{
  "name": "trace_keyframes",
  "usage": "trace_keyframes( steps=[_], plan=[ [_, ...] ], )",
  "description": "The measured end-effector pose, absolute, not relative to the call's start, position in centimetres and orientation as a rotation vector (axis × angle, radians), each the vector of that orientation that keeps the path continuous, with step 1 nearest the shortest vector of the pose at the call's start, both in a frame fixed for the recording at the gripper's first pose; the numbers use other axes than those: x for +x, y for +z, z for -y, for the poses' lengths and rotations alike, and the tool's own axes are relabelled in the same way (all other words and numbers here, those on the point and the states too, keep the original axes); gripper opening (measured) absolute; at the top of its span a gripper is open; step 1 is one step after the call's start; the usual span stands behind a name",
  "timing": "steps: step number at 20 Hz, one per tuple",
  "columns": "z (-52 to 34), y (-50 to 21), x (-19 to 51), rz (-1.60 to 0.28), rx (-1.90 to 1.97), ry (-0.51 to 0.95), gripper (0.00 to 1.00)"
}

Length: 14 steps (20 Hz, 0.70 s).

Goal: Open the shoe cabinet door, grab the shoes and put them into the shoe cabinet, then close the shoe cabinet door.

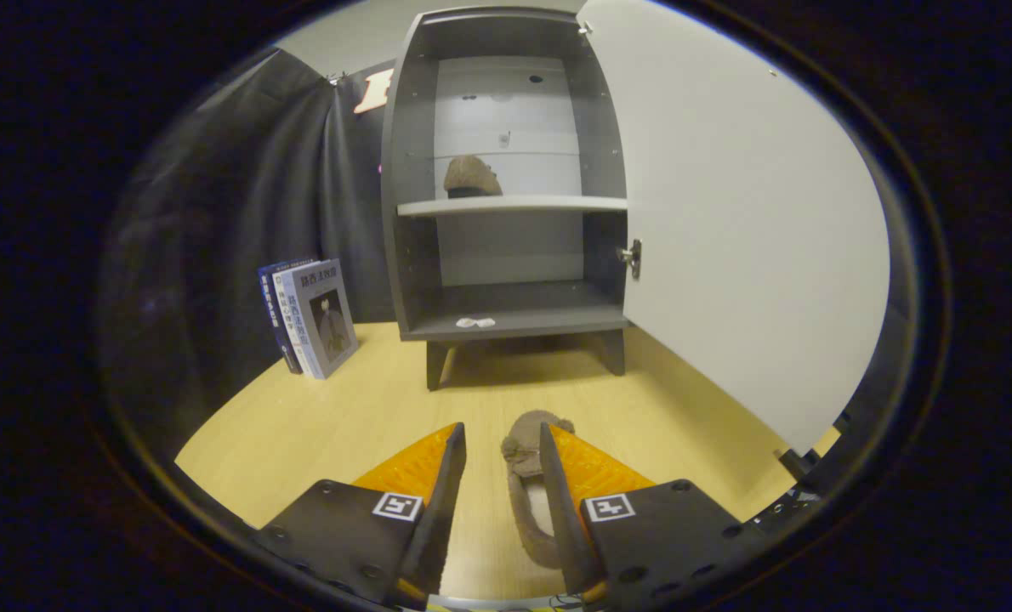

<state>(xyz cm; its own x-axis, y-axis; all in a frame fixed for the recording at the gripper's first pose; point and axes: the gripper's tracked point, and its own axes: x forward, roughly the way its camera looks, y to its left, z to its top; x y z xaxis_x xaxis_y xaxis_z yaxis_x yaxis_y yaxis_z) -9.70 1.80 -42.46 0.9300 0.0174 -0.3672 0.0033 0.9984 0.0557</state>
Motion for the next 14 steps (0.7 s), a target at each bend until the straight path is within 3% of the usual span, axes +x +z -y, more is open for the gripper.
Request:
trace_keyframes(
  steps=[6,14],
  plan=[
    [-2.3,-49.5,-8.9,-0.519,0.063,0.025,0.53],
    [-1.8,-53.0,-8.1,-0.736,-0.032,0.013,0.53]
  ],
)
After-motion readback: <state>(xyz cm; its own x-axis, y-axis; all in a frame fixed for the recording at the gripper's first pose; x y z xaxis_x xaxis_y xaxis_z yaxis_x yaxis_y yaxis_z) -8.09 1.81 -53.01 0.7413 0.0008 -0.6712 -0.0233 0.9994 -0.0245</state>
